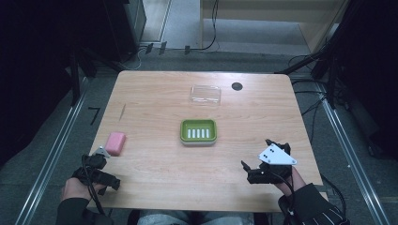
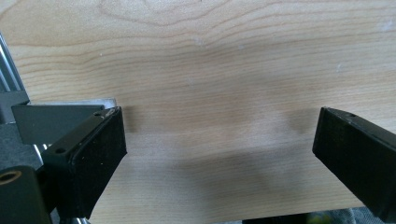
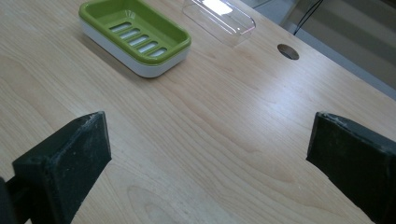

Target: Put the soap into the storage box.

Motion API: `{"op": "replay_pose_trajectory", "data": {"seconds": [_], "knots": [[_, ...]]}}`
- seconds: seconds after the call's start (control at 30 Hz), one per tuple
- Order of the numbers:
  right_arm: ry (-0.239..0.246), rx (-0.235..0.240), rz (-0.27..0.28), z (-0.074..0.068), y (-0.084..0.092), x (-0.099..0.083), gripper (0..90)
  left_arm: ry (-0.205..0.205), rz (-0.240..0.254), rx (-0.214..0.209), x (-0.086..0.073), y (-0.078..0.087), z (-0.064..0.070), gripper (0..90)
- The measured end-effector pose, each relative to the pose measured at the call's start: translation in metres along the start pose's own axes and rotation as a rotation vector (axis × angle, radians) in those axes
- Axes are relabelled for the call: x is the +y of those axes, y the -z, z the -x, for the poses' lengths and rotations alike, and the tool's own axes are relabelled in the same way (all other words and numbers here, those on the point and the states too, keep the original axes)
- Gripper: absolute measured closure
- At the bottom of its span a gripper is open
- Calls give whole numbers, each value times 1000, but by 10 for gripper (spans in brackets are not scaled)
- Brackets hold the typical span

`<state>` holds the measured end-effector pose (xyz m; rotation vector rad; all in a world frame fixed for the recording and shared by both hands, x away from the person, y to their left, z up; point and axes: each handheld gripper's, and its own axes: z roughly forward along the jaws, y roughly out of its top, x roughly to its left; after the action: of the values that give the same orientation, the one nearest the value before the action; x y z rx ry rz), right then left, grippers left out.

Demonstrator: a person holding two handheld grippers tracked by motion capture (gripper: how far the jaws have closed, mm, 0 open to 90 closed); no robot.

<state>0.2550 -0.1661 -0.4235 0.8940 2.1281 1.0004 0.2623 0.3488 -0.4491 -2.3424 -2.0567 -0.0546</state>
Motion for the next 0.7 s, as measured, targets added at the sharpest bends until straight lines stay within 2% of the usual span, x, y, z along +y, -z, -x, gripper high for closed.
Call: {"op": "replay_pose_trajectory", "data": {"seconds": [0.23, 0.7], "knots": [[-2, -1, 1, 0, 0, 0, 0, -9, 13, -9, 1, 1, -1, 9], [3, 3, -5, -1, -2, 1, 0, -1, 14, -22, 5, 3, -6, 8]]}}
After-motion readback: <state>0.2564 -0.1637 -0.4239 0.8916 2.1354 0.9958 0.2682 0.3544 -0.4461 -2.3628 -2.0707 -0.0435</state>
